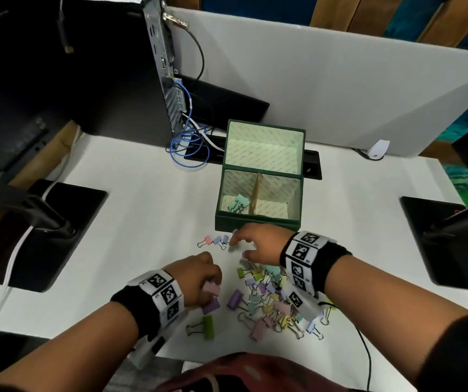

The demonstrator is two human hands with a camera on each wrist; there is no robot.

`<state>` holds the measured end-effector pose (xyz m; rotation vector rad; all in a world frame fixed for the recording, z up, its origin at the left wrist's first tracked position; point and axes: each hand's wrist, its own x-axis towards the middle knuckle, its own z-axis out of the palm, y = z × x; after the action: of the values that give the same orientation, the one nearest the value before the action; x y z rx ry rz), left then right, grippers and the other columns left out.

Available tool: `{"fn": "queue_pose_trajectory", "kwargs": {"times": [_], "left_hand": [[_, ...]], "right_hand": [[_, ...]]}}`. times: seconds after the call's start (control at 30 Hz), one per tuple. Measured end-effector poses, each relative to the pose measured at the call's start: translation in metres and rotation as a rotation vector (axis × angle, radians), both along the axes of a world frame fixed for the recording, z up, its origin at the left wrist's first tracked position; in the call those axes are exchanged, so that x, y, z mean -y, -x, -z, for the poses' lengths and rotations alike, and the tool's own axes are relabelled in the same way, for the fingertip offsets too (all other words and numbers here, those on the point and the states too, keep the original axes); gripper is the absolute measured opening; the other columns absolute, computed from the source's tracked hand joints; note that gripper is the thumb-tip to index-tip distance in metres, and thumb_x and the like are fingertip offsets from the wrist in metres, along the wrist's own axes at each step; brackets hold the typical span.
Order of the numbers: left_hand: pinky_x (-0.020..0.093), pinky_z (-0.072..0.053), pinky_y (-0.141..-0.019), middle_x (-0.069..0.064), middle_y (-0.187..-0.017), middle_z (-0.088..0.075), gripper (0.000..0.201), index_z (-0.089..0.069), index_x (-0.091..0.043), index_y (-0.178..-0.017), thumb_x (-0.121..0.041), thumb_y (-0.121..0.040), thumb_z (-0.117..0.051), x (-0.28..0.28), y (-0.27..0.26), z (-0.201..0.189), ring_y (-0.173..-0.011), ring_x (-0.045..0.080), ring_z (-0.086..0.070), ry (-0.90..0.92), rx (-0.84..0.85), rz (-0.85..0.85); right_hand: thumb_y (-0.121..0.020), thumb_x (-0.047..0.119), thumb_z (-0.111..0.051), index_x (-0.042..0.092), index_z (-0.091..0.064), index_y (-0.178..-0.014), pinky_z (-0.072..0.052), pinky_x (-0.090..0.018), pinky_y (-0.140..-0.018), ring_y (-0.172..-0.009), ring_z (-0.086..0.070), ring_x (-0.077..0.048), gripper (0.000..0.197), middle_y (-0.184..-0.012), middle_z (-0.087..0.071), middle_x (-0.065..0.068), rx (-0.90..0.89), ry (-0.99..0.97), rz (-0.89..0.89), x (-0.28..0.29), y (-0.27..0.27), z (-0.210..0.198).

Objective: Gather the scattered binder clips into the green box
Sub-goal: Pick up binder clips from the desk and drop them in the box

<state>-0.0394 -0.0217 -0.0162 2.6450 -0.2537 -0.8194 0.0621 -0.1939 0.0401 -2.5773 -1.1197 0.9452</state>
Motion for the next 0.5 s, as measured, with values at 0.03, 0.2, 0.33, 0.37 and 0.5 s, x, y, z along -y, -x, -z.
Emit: {"fn": "queue_pose_trajectory", "kwargs": {"times": [0.03,0.2,0.33,0.37,0.5], "left_hand": [[0.033,-0.048,-0.089,0.001,-0.116,-0.048,0.042,-0.058,-0.030,-0.113,-0.038,-0.072,-0.062,-0.005,0.001,-0.001,-0.101,0.021,-0.056,0.017,0.025,-0.054],[0.032,-0.047,-0.091,0.003,-0.119,-0.046,0.059,-0.047,-0.032,-0.127,-0.027,-0.071,-0.063,-0.034,0.010,0.003,-0.110,0.025,-0.051,-0.089,0.079,-0.240],[0.035,-0.045,-0.095,0.004,-0.123,-0.047,0.067,-0.040,-0.039,-0.133,-0.028,-0.071,-0.064,-0.036,0.014,0.008,-0.115,0.024,-0.048,-0.051,0.050,-0.202],[0.036,-0.045,-0.096,0.003,-0.124,-0.047,0.067,-0.039,-0.041,-0.133,-0.028,-0.072,-0.063,-0.035,0.013,0.009,-0.116,0.024,-0.047,-0.046,0.046,-0.189],[0.035,-0.043,-0.096,0.005,-0.126,-0.045,0.056,-0.043,-0.039,-0.130,-0.027,-0.078,-0.060,-0.026,0.006,0.011,-0.116,0.025,-0.045,-0.082,0.046,-0.123]], "right_hand": [[-0.086,0.014,-0.057,0.025,-0.052,-0.128,-0.041,-0.030,-0.098,-0.121,-0.050,-0.021,0.044,-0.138,-0.048,-0.001,0.010,0.008,-0.042,-0.004,0.001,0.005],[-0.083,0.003,-0.057,0.033,-0.026,-0.145,-0.027,-0.035,-0.113,-0.141,-0.026,-0.026,0.076,-0.158,-0.019,0.000,0.075,0.138,-0.219,-0.033,-0.001,0.024],[-0.082,0.002,-0.060,0.037,-0.013,-0.147,-0.028,-0.044,-0.114,-0.142,-0.019,-0.035,0.088,-0.160,-0.008,-0.002,0.116,0.347,-0.335,-0.057,-0.004,0.038],[-0.079,0.003,-0.062,0.036,-0.013,-0.147,-0.030,-0.046,-0.113,-0.140,-0.022,-0.037,0.090,-0.159,-0.012,-0.003,0.126,0.361,-0.348,-0.059,-0.004,0.043],[-0.075,0.002,-0.063,0.029,-0.038,-0.133,-0.048,-0.042,-0.091,-0.117,-0.045,-0.037,0.069,-0.135,-0.040,-0.008,0.184,0.229,-0.263,-0.055,-0.001,0.058]]}}
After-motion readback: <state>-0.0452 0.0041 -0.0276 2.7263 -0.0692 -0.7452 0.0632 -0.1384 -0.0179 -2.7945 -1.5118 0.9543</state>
